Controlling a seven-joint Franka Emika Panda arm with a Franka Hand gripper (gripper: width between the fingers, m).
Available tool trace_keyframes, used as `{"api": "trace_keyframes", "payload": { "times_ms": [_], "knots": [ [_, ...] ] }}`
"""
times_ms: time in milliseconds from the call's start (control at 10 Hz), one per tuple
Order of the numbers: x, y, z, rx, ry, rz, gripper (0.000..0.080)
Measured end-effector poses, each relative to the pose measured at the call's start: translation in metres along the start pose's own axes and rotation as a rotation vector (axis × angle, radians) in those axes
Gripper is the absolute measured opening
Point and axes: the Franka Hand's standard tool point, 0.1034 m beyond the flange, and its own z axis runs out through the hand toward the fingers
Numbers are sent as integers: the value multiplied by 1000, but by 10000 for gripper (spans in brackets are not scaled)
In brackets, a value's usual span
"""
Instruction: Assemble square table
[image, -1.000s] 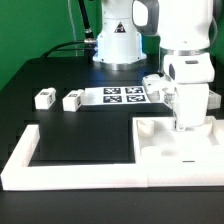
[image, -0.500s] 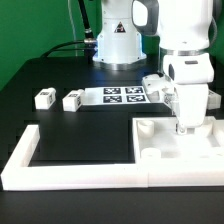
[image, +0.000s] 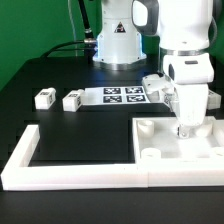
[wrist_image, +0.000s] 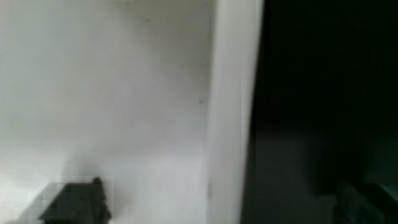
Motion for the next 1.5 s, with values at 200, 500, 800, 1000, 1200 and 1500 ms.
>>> {"api": "trace_keyframes", "payload": {
  "times_ms": [200, 500, 800, 1000, 1200, 1500],
  "knots": [
    [0, 0, 0, 0, 0, 0, 649],
    [0, 1, -19, -23, -2, 85, 649],
    [41, -25, -43, -32, 0, 304, 649],
    [77, -38, -60, -41, 7, 529, 649],
    [86, -28, -69, -46, 38, 663, 649],
    [89, -31, -67, -32, 47, 857, 649]
  ]
}}
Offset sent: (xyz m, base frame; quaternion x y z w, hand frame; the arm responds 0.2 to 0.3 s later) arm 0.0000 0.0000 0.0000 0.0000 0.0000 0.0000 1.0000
